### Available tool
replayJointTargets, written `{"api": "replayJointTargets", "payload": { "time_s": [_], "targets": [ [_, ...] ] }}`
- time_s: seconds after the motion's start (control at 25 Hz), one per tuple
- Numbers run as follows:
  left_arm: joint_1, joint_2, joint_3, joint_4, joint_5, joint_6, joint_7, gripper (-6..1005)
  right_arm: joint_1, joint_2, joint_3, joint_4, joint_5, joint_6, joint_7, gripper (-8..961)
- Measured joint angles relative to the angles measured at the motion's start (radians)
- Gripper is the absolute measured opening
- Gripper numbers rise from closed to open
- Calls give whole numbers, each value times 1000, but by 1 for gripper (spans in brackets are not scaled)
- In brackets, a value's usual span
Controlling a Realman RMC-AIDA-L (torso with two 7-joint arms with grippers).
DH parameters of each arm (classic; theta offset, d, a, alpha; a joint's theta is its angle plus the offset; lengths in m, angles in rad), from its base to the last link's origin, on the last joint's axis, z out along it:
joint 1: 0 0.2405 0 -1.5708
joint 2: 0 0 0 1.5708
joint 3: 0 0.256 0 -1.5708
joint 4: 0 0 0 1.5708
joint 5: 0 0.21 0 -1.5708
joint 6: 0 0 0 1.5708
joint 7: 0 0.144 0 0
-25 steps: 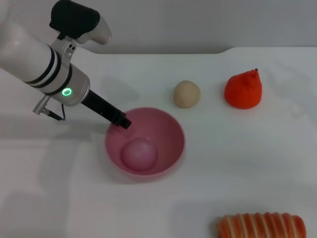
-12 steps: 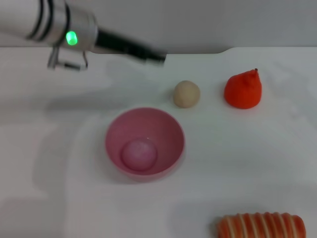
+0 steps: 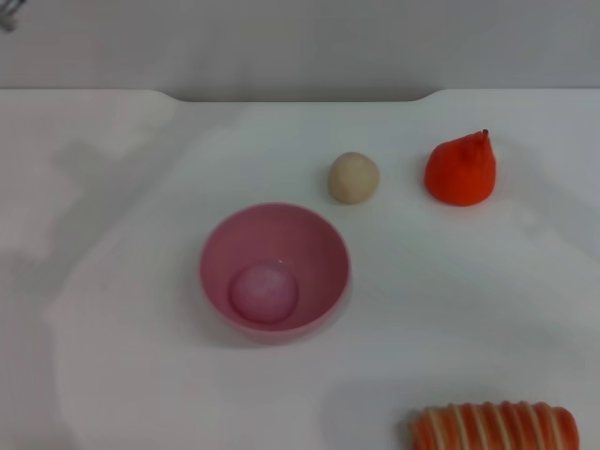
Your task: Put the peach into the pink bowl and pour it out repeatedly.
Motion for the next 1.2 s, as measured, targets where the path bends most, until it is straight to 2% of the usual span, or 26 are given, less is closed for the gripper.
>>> {"api": "replayJointTargets", "payload": {
  "time_s": [0.12,0.16,0.28,0.4,0.48,0.56,0.72,0.76,0.8,0.84,0.92,1.0,1.08,1.2],
  "targets": [
    [47,-3,13,-62,-190,-31,302,455,16,-2,48,-76,-188,29,178,397],
    [47,-3,13,-62,-190,-31,302,453,22,-2,69,-110,-268,36,250,397],
    [120,-3,31,-111,-385,-121,611,452,53,-3,129,-236,-542,37,516,397],
    [146,-3,43,-139,-453,-134,699,453,98,-13,160,-372,-818,10,804,397],
    [150,-3,50,-152,-472,-134,722,453,145,-30,172,-428,-962,-39,971,397],
    [157,-2,81,-173,-498,-130,752,452,228,-69,190,-442,-1055,-138,1141,397],
    [159,-2,111,-174,-501,-128,762,452,407,-139,214,-354,-1097,-367,1303,397],
    [159,-2,111,-174,-501,-128,762,452,441,-146,215,-329,-1115,-404,1323,397],
    [149,-1,175,-172,-501,-133,778,452,477,-151,215,-306,-1141,-438,1341,397],
    [144,0,187,-173,-501,-135,787,452,510,-151,211,-287,-1181,-470,1356,397],
    [141,0,191,-174,-502,-137,794,452,570,-136,200,-269,-1290,-522,1392,397],
    [131,0,210,-175,-502,-145,809,452,621,-104,189,-266,-1408,-562,1415,397],
    [128,1,221,-174,-503,-148,809,452,658,-63,179,-278,-1519,-594,1420,397],
    [127,1,223,-173,-506,-149,813,452,664,-14,173,-325,-1602,-604,1411,397]
  ]
}}
